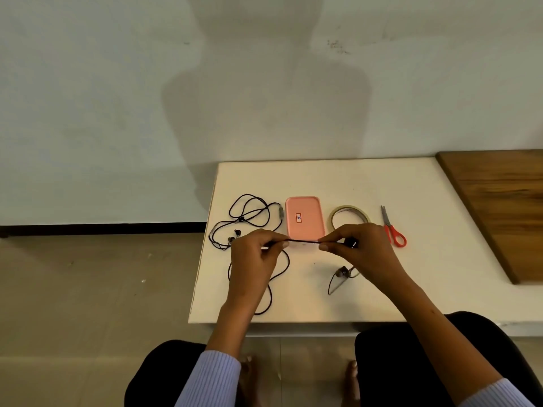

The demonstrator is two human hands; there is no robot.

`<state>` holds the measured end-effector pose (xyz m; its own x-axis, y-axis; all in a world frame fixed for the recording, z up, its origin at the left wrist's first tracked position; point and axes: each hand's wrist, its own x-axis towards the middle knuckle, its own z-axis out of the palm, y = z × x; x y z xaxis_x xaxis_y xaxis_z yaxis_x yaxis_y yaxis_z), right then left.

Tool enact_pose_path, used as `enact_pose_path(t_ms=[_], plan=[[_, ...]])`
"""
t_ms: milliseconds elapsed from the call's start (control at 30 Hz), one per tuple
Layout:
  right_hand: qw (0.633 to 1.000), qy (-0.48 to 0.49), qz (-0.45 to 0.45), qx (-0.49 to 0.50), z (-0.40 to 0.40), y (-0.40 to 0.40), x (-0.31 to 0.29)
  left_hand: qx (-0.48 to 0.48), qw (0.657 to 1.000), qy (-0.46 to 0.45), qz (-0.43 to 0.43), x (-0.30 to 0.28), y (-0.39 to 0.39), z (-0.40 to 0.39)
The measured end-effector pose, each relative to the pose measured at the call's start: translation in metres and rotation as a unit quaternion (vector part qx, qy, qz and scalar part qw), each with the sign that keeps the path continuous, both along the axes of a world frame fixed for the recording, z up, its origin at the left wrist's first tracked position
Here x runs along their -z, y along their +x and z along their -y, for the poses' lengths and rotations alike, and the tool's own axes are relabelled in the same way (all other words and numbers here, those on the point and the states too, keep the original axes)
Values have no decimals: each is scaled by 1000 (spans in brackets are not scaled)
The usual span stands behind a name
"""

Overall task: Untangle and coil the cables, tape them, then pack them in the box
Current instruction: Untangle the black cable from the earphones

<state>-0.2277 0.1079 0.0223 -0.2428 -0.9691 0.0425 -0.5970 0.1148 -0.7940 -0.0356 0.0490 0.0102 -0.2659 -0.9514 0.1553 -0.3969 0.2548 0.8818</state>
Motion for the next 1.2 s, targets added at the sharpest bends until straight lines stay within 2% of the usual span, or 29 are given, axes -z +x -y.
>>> enact_pose_path(t_ms=[167, 300, 467, 667, 1000, 1067, 1133, 1200], plan=[[1000, 13, 4, 3, -2, -2, 2, -7, 999, 35, -1, 2, 4, 0], [1000, 17, -25, 3, 0, 4, 6, 23, 995, -43, 92, 3, 2, -3], [999, -7, -40, -30, 2, 17, 11, 107, 989, -78, 73, 3, -14, -13], [1000, 9, -5, -29, 4, 10, 7, 58, 995, -70, 47, 0, -11, -7], [989, 44, 141, 5, -1, -2, -1, -16, 999, -43, 17, -4, 1, 1], [984, 42, 170, 16, -1, -1, -2, -23, 995, -78, 57, -3, 1, 0], [982, 45, 180, 24, -1, 3, -3, -24, 979, -142, 146, -3, -1, 0], [977, 43, 207, 32, -1, 9, -4, 22, 967, -182, 178, -1, -4, -2]])
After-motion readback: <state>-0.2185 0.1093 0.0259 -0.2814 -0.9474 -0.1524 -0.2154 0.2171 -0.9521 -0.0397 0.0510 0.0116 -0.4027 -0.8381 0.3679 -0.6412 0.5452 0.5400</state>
